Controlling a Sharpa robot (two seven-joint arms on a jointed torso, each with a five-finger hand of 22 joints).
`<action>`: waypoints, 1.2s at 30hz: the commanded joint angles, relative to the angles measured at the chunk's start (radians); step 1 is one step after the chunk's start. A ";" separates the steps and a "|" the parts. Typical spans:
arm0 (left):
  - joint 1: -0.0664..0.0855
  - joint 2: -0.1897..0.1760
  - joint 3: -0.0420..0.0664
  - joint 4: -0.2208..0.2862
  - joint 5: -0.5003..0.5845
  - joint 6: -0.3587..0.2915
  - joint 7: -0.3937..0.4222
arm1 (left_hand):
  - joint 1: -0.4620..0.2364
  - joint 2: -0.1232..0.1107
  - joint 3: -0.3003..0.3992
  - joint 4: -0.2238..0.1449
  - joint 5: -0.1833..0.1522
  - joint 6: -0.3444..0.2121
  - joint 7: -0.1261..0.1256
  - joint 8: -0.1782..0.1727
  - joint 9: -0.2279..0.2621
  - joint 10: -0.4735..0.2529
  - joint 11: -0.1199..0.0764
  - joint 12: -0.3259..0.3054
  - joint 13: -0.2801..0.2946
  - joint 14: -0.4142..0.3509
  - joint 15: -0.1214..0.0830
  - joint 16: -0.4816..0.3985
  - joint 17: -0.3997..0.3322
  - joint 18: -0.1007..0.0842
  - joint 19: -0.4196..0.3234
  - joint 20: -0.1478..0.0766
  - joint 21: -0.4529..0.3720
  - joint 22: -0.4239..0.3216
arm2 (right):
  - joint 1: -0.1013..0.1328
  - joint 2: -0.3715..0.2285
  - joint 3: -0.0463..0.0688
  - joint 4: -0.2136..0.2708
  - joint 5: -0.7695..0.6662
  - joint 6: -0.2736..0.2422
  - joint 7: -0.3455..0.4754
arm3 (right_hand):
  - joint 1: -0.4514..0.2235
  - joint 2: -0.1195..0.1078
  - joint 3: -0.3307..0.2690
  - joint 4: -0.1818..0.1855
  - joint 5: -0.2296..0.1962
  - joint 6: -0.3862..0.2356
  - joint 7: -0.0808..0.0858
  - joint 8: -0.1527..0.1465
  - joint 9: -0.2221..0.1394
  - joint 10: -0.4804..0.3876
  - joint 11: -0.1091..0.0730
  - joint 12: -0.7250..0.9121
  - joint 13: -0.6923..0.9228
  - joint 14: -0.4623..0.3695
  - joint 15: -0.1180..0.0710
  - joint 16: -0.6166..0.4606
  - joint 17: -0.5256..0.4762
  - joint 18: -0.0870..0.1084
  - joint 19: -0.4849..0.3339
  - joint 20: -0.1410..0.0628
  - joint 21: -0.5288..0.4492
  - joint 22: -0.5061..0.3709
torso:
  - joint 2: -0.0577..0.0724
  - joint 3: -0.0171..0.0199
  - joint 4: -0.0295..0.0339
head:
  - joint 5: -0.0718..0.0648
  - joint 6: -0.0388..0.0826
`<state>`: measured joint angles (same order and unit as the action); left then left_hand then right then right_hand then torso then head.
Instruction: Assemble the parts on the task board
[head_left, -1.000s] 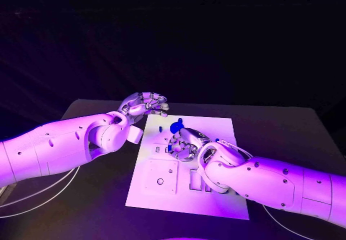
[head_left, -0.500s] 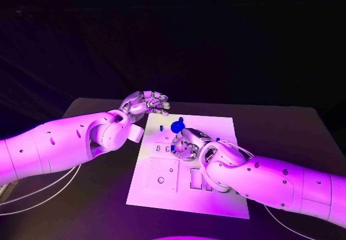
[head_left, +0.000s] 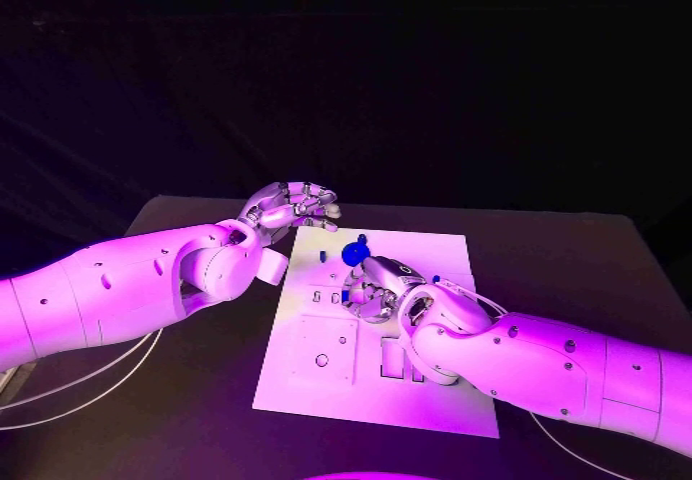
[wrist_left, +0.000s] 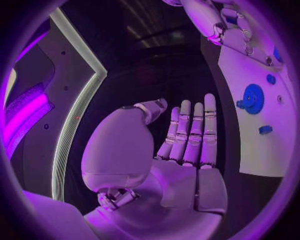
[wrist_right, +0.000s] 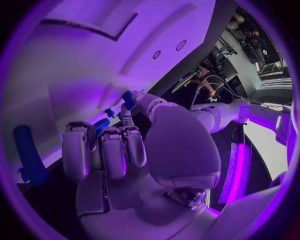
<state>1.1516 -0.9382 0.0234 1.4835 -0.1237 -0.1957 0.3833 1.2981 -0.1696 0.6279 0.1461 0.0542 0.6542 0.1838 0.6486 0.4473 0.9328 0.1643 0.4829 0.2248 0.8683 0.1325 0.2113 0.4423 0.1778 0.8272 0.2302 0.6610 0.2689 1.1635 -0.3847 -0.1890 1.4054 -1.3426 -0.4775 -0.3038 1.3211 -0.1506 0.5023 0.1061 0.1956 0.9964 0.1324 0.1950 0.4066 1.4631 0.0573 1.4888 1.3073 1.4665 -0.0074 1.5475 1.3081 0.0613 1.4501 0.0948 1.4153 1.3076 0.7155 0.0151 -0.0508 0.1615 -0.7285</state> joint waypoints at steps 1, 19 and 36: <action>0.001 0.001 0.001 0.002 -0.003 0.018 0.006 | -0.002 0.006 0.002 0.001 0.000 0.000 0.049 -0.006 -0.002 0.004 0.004 -0.003 -0.001 0.001 0.007 -0.006 0.001 0.004 -0.008 0.002 -0.003 -0.001 | -0.002 0.002 0.000 0.001 -0.018 0.007 0.005 | -0.004 -0.001 -0.004 0.000 0.002 0.006 0.000 0.005 0.001 0.032 -0.007 -0.004 0.157 0.088 -0.009 0.002 0.192 -0.012 -0.002 -0.002 -0.006 0.117 | 0.000 0.0001 0.0001 | 0.000 -0.002; 0.001 0.001 0.001 0.001 -0.003 0.018 0.005 | -0.003 0.006 0.002 0.002 0.000 -0.001 0.049 -0.006 -0.002 0.004 0.004 -0.004 -0.002 0.001 0.007 -0.007 0.002 0.004 -0.008 0.002 -0.004 -0.002 | -0.004 0.008 0.000 -0.008 -0.018 0.021 -0.002 | -0.006 -0.002 -0.005 0.000 0.003 0.006 -0.001 0.006 0.002 0.031 -0.007 -0.006 0.155 0.088 -0.010 0.002 0.190 -0.012 -0.003 -0.003 -0.007 0.116 | 0.000 -0.0003 0.0003 | 0.000 -0.003; 0.001 0.001 0.001 0.000 -0.003 0.017 0.005 | -0.003 0.006 0.002 0.002 0.000 -0.001 0.049 -0.006 -0.002 0.004 0.004 -0.004 -0.002 0.001 0.007 -0.007 0.002 0.004 -0.008 0.002 -0.004 -0.002 | -0.006 0.010 -0.001 -0.008 -0.013 0.028 0.004 | -0.035 -0.045 -0.025 0.002 0.003 -0.042 0.017 -0.020 -0.006 0.010 0.008 -0.029 0.130 0.086 0.001 -0.001 0.182 -0.008 -0.013 0.004 -0.025 0.105 | 0.000 0.0002 -0.0002 | -0.002 -0.002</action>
<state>1.1516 -0.9383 0.0234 1.4826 -0.1238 -0.1944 0.3822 1.2980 -0.1696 0.6279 0.1462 0.0542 0.6543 0.1838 0.6486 0.4466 0.9328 0.1643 0.4829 0.2239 0.8683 0.1325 0.2076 0.4429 0.1777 0.8272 0.2302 0.6611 0.2691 1.1592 -0.3759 -0.1900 1.3964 -1.3475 -0.4667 -0.3038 1.2845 -0.1871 0.4813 0.1081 0.1956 0.9580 0.1493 0.1804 0.4025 1.4666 0.0609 1.4628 1.3078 1.4665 -0.0074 1.5475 1.3076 0.0612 1.4461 0.0989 1.3939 1.3081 0.7156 0.0151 -0.0513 0.1596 -0.7308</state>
